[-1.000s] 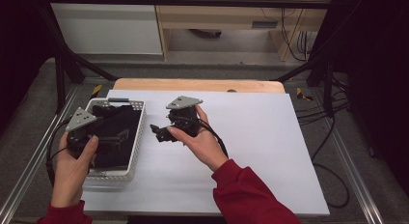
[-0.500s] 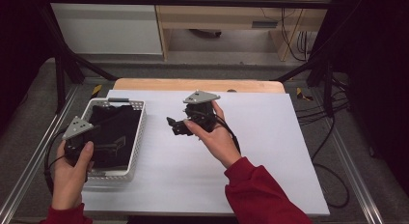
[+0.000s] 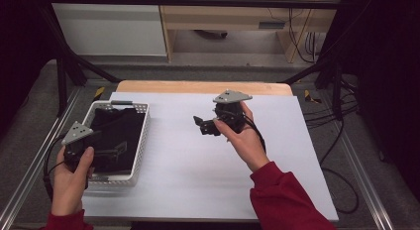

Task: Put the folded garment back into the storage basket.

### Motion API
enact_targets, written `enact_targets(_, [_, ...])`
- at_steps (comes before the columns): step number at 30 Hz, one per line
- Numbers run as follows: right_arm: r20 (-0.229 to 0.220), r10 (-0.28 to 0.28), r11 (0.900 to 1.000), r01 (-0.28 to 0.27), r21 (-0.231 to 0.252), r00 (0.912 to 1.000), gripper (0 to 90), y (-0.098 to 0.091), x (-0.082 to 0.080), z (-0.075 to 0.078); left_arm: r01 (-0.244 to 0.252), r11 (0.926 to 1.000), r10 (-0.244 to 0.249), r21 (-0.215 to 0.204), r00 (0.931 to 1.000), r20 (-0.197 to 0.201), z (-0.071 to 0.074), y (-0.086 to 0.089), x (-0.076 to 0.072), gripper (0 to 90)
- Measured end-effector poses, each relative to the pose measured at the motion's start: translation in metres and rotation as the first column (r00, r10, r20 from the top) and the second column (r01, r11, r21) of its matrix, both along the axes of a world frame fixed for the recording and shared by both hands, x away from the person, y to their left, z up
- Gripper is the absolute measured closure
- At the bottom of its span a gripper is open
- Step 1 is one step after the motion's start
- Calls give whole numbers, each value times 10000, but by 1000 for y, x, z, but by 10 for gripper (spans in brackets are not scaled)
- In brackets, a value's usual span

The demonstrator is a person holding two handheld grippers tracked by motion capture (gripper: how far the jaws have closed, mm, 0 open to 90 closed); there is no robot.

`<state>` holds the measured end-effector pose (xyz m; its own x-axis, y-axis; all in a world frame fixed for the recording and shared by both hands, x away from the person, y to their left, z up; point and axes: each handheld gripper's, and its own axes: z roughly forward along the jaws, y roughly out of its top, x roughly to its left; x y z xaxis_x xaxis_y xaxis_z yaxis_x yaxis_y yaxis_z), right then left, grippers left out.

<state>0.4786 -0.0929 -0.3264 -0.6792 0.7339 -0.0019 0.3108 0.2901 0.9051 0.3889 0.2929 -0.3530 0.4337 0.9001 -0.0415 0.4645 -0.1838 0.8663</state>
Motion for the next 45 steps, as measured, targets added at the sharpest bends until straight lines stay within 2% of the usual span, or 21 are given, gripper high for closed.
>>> enact_targets(9, [29,-306,9995,306,124,9995,84,-25,-2,3,-22,10000,22,-13,9999,-141,-3,2,1,50])
enact_targets(25, [-49,-449,9990,449,-5,9990,62,-43,-3,4,30,10000,-30,8,9997,-254,-5,4,0,50])
enact_targets(45, [138,-871,9961,869,133,9961,65,-84,-11,4,199,9998,-197,40,9990,-394,-7,0,1,50])
